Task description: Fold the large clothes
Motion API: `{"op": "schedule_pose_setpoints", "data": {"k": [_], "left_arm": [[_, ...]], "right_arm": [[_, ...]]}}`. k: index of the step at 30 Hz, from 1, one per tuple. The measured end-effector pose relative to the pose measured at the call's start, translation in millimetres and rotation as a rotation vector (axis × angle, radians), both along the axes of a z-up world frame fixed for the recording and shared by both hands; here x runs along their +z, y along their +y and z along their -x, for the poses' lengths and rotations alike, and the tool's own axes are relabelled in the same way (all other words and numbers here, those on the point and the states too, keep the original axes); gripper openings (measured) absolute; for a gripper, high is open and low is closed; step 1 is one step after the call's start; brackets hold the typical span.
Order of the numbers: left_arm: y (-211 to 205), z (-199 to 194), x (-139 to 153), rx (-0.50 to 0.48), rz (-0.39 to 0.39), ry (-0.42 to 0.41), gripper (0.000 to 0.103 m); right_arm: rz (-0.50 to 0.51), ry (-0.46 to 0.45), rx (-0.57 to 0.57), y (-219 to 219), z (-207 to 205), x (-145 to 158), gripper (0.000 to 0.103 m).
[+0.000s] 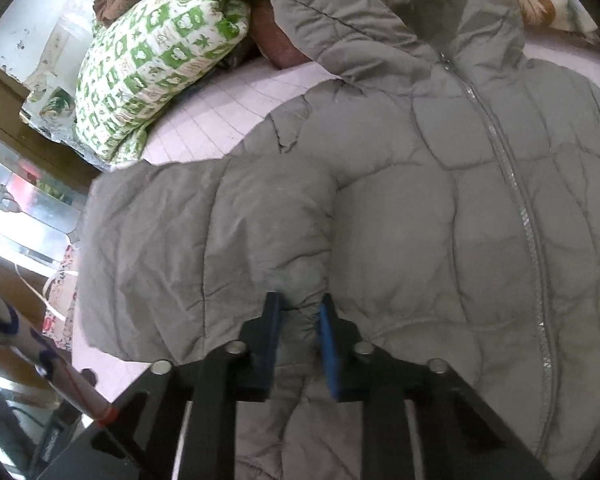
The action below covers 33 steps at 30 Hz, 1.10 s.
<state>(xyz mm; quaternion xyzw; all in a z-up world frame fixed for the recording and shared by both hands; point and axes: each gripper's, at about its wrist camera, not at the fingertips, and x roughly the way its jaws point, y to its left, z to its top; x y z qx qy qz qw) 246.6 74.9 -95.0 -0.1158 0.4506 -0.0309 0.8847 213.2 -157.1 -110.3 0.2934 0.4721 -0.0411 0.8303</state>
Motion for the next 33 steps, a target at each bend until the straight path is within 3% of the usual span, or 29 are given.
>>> {"op": "schedule_pose_setpoints", "data": {"k": [7, 14, 22, 33], "left_arm": [[-13.8, 8.6, -1.0, -0.028, -0.024, 0.003, 0.059], [-35.0, 12.3, -8.8, -0.082, -0.038, 0.029, 0.059], [-64.7, 18.0, -10.8, -0.149, -0.097, 0.018, 0.059], [-95.7, 24.5, -25.4, -0.216, -0.176, 0.044, 0.059]], "right_arm": [[0.137, -0.033, -0.036, -23.3, 19.8, 39.9, 0.011], [0.3, -0.003, -0.16, -87.9, 53.7, 61.1, 0.011], [0.388, 0.073, -0.323, -166.1, 91.5, 52.7, 0.01], [0.34, 0.157, -0.403, -213.9, 105.1, 3.2, 0.01]]}}
